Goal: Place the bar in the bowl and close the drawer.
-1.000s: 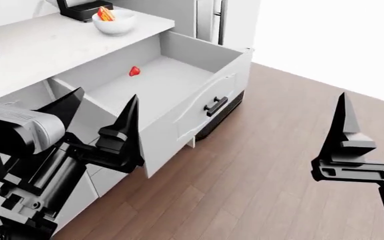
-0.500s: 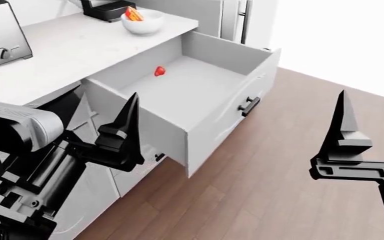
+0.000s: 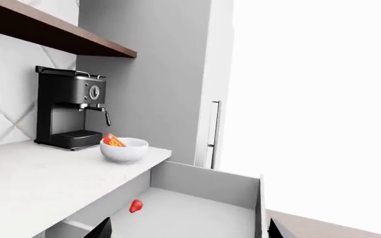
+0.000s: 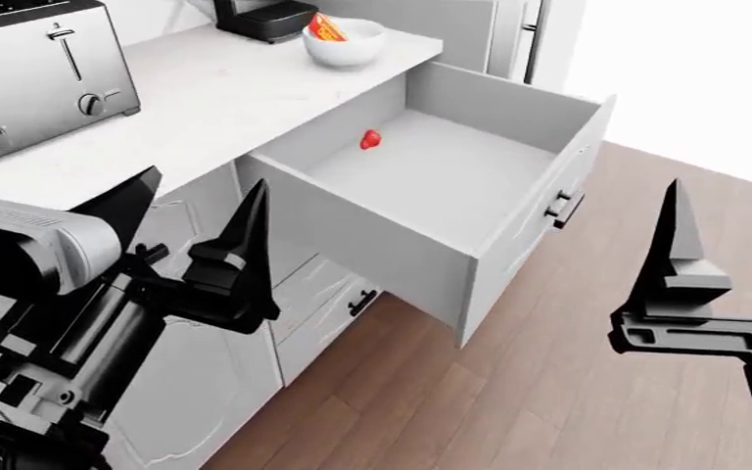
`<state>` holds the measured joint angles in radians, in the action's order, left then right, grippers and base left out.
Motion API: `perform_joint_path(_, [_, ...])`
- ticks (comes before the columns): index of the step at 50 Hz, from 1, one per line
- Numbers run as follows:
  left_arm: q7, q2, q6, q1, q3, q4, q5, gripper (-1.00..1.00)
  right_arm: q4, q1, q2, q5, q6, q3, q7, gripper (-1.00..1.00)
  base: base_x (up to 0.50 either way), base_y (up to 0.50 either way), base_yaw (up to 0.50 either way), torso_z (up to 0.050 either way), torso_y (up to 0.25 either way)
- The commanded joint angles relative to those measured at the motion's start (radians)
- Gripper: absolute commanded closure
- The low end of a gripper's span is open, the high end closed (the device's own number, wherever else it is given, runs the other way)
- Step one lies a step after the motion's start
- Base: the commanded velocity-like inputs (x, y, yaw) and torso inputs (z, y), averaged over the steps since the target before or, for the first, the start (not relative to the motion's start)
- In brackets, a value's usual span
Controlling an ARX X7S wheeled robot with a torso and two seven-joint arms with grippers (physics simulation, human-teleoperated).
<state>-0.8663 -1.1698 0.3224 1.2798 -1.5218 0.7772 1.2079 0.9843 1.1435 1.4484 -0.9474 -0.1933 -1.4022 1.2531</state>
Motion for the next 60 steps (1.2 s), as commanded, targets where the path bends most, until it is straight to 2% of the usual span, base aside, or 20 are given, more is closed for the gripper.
perform_joint_path(1, [-0.004, -0.013, -0.021, 0.021, 0.011, 0.008, 0.015, -1.0, 0.003, 0.032, 0.025, -0.058, 0.048, 0.024, -0.002, -1.0, 0.0, 0.0, 0.0, 0.0, 0.0])
perform_joint_path(3, [-0.004, -0.024, -0.052, 0.052, 0.02, 0.016, 0.036, -1.0, 0.008, 0.066, 0.065, -0.128, 0.056, 0.054, -0.029, -1.0, 0.0, 0.0, 0.0, 0.0, 0.0])
perform_joint_path(6, [0.001, -0.046, -0.116, 0.127, 0.049, 0.031, 0.09, -1.0, 0.02, 0.152, 0.118, -0.251, 0.16, 0.136, -0.056, -1.0, 0.0, 0.0, 0.0, 0.0, 0.0])
perform_joint_path(11, [0.011, -0.062, -0.228, 0.275, 0.112, 0.021, 0.207, -1.0, 0.007, 0.28, 0.122, -0.435, 0.346, 0.266, -0.088, -1.0, 0.0, 0.0, 0.0, 0.0, 0.0])
perform_joint_path(19, [0.017, -0.052, -0.354, 0.39, 0.15, -0.037, 0.261, -1.0, -0.022, 0.367, 0.121, -0.588, 0.463, 0.359, -0.124, -1.0, 0.0, 0.0, 0.0, 0.0, 0.0])
perform_joint_path(60, [0.014, -0.034, -0.373, 0.388, 0.164, -0.046, 0.258, -1.0, -0.041, 0.362, 0.122, -0.603, 0.454, 0.389, -0.134, -1.0, 0.28, -0.37, 0.0, 0.0, 0.001])
